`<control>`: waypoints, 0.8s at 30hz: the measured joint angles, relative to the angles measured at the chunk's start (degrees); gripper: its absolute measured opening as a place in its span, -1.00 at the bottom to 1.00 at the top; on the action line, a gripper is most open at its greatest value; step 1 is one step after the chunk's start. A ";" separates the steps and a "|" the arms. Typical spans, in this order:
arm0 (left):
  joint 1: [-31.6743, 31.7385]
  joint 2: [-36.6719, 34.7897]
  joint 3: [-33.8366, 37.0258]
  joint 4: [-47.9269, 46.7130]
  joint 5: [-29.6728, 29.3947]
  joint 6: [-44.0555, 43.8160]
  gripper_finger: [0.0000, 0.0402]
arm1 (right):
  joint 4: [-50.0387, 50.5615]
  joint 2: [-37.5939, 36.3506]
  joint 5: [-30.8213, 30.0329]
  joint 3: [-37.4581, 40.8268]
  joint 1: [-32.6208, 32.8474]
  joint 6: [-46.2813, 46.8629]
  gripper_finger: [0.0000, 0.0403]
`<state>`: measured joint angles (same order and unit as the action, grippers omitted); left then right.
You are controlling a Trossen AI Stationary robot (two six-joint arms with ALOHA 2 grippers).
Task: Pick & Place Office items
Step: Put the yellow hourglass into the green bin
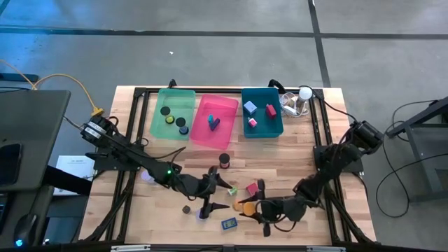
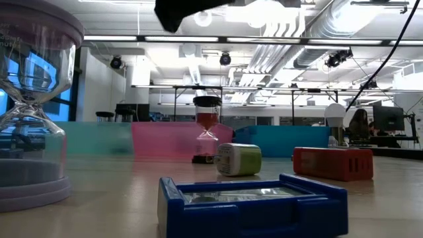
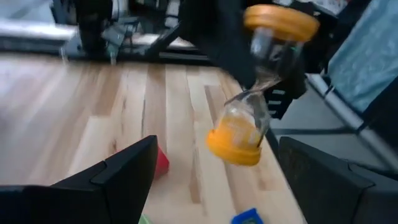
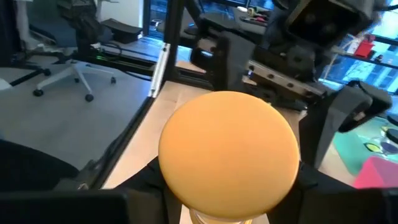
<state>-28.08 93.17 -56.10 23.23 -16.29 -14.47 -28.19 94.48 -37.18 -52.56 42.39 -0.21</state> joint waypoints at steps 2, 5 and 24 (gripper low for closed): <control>0.00 0.50 0.00 0.64 -0.06 3.65 0.61 | -0.23 0.00 0.12 -0.01 -0.96 0.02 -0.24; -0.26 2.13 0.00 2.68 -0.13 6.74 0.61 | -0.31 0.00 1.18 -0.02 -2.28 -0.04 -0.24; 0.27 8.83 0.00 17.96 -0.37 15.70 0.61 | -0.69 0.00 6.26 -0.02 -5.42 0.40 -0.23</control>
<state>-27.81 102.00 -56.10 41.19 -16.67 1.22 -28.88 94.48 -30.92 -52.58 36.97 0.18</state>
